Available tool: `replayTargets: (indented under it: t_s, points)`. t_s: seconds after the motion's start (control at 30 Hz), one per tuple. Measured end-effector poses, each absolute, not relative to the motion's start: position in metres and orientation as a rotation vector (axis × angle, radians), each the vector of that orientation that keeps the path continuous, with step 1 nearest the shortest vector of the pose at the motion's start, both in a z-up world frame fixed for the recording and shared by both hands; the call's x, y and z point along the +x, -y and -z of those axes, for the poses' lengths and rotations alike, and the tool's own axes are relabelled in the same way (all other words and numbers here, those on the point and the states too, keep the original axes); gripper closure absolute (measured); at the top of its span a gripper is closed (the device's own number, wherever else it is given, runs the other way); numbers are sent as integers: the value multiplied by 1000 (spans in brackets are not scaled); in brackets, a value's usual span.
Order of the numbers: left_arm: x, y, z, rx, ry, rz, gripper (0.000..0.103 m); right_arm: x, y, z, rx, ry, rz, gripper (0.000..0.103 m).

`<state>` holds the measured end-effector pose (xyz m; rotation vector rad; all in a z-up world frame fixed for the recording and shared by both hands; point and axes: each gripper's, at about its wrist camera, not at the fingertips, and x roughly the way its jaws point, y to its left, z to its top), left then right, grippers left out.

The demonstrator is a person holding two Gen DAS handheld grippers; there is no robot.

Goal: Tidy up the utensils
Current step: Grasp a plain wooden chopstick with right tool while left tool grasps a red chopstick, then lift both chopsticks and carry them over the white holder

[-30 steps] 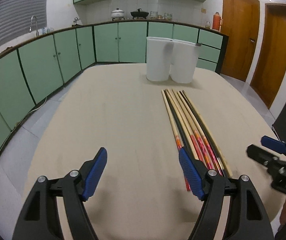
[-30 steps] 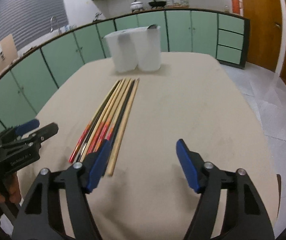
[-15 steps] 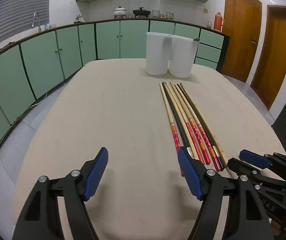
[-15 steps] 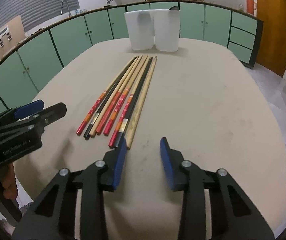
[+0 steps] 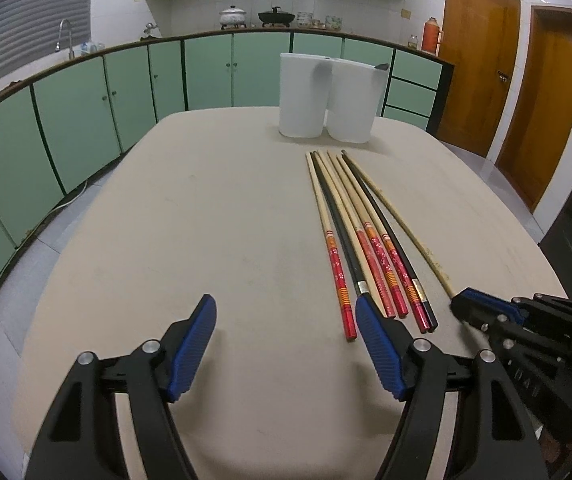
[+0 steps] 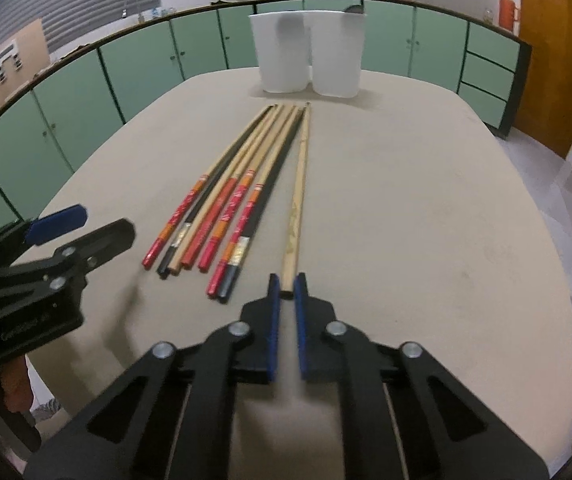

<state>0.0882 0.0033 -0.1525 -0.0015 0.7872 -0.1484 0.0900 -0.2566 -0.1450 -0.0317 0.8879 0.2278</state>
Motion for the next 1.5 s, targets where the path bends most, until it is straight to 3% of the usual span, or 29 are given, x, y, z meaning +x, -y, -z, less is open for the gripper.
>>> replayTargets:
  t_s: [0.7, 1.1, 1.5]
  points:
    - [92, 11, 170, 22, -850, 158, 49, 89, 265, 147, -3, -882, -230, 92]
    - [93, 22, 171, 56, -822, 154, 97, 88, 261, 148, -15, -868, -224, 96]
    - [90, 10, 137, 27, -752, 165, 97, 88, 264, 128, -4, -823, -231, 96]
